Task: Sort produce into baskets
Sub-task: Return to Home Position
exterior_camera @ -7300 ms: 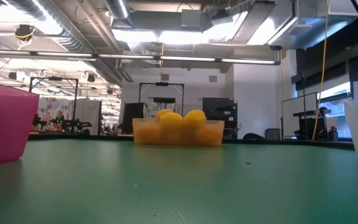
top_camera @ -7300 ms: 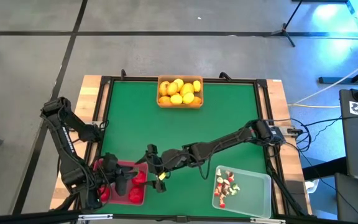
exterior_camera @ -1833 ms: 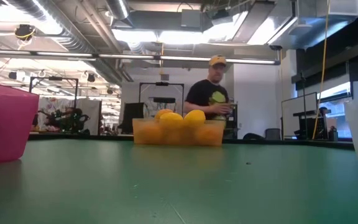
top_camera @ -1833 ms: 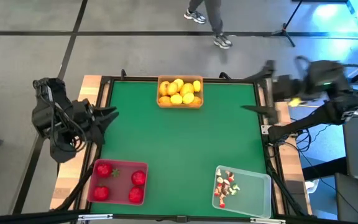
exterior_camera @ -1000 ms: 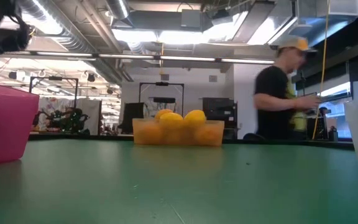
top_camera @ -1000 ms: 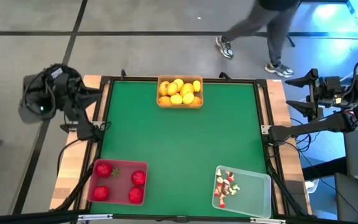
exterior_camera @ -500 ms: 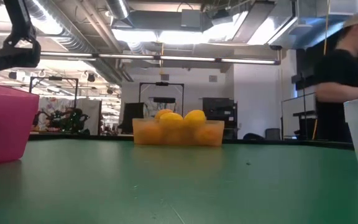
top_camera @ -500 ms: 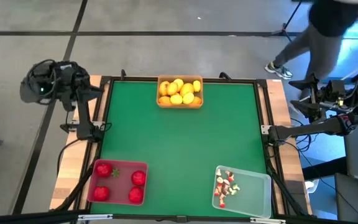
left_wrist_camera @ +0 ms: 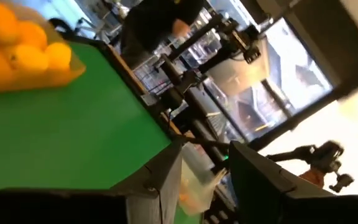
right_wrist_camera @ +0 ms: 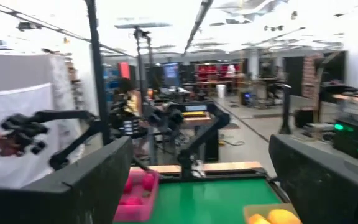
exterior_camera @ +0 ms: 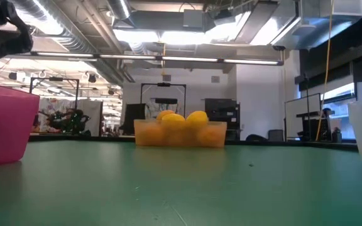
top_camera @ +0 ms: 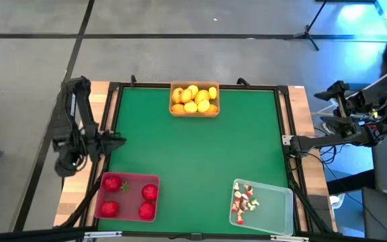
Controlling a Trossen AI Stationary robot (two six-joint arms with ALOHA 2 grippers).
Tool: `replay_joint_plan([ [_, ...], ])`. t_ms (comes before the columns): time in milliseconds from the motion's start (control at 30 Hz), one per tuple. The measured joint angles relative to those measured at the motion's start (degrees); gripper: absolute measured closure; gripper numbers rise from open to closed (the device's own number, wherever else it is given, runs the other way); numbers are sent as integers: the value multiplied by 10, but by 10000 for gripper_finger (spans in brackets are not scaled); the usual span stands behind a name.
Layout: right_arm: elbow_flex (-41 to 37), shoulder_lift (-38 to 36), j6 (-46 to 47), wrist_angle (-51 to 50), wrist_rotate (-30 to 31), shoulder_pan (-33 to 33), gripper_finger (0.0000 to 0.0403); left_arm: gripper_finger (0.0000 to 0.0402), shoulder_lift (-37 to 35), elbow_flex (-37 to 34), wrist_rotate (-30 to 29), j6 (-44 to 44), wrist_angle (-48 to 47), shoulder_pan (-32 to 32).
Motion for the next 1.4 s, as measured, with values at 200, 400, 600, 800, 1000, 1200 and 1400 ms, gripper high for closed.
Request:
replay_joint_plan([
  [200, 0, -1, -2, -17, 30, 0, 29, 273, -4, -45, 10, -114, 3, -12],
  [400, 0, -1, 73, -87, 66, 0, 29, 273, -10, -53, 0, 31, -47, -48],
  [600, -7, 1, 82, -40, -16, 0, 29, 273, -12, -53, 4, -34, 31, -78],
  [800, -7, 1, 78, -37, -46, 0, 29, 273, 0, -53, 215, -21, 196, -87],
  [1000, -6, 0, 65, -36, -47, 0, 29, 273, 46, -53, 334, -212, 198, -29],
  [1200, -6, 0, 64, -36, -73, 0, 29, 273, 123, -54, 482, -151, 355, 38],
  [1400, -6, 0, 53, -36, -83, 0, 29, 273, 148, -54, 540, 175, 562, 177],
])
